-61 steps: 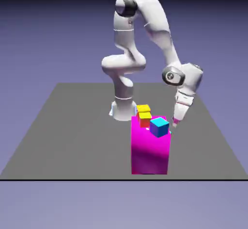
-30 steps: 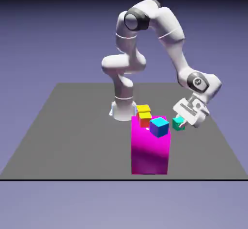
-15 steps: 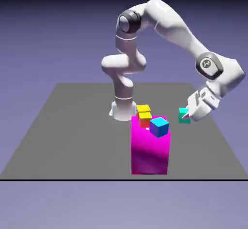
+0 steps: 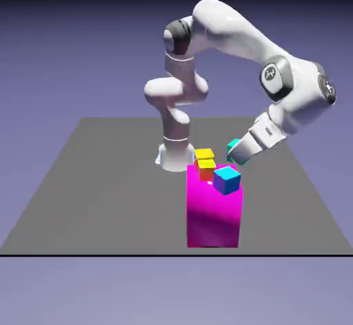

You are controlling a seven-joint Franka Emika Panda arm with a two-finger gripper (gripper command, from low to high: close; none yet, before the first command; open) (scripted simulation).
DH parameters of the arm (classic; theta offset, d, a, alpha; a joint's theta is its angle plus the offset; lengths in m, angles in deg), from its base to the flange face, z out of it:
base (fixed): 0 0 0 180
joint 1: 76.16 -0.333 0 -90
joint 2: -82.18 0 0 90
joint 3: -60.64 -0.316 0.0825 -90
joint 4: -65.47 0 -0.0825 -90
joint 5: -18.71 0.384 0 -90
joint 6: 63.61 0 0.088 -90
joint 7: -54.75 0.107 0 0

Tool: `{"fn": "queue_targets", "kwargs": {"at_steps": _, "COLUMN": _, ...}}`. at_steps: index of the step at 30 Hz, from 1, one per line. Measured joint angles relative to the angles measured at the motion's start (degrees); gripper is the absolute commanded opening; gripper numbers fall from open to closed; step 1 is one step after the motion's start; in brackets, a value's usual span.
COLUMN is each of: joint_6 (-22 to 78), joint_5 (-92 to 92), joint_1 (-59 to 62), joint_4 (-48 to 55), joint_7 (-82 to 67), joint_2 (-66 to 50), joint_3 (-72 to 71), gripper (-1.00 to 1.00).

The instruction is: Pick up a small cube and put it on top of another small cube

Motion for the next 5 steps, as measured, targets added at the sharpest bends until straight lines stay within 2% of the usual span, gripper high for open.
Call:
{"fn": "queue_targets", "kwargs": {"at_steps": 2, "joint_6": -3.11, "joint_5": 0.16, "joint_1": 0.84, "joint_4": -4.15, "joint_7": 0.43, "joint_2": 1.11, "joint_3": 0.2, "gripper": -1.0}}
{"fn": "queue_targets", "kwargs": {"at_steps": 3, "joint_6": -4.09, "joint_5": 0.21, "joint_1": 1.1, "joint_4": -5.45, "joint_7": 0.56, "joint_2": 1.45, "joint_3": 0.27, "gripper": 1.0}}
{"fn": "queue_targets", "kwargs": {"at_steps": 5, "joint_6": -4.12, "joint_5": 0.11, "joint_1": 1.1, "joint_4": -5.45, "joint_7": 0.54, "joint_2": 1.45, "joint_3": 0.26, "gripper": 1.0}}
